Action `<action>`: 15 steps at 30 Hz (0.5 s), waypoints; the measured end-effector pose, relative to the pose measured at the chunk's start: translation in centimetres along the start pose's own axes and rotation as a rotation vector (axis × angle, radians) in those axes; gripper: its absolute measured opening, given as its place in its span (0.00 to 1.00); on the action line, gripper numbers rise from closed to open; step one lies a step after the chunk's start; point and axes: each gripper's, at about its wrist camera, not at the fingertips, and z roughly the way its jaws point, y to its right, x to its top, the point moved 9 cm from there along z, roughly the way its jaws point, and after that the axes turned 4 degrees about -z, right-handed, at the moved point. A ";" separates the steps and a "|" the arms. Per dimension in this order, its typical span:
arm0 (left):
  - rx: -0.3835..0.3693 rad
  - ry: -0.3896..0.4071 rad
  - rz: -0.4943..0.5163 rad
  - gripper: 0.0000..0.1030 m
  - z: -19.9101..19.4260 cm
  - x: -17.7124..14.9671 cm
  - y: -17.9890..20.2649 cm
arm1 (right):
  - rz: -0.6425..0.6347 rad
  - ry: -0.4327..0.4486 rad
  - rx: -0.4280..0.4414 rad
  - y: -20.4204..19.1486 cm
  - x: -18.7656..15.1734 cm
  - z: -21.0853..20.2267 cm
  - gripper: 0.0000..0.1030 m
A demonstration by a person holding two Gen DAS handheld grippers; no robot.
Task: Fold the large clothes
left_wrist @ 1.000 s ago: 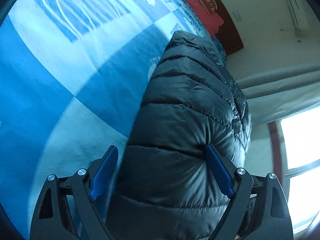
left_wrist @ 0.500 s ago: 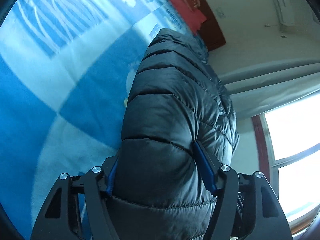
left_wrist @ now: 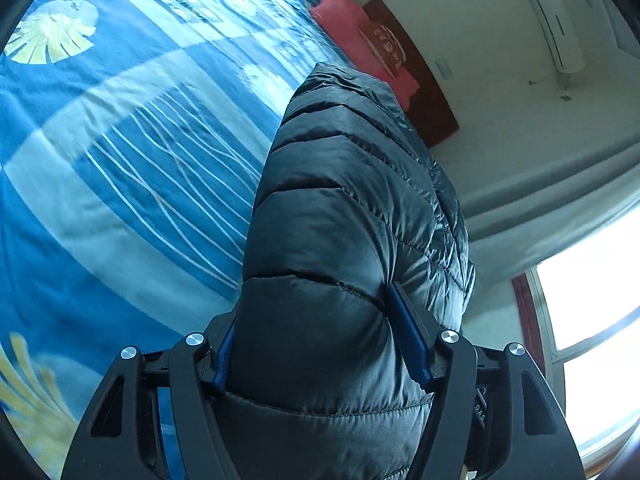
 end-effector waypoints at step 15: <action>0.044 -0.055 -0.031 0.76 1.1 1.4 -3.6 | -0.055 -0.058 -0.121 1.2 0.2 2.0 0.74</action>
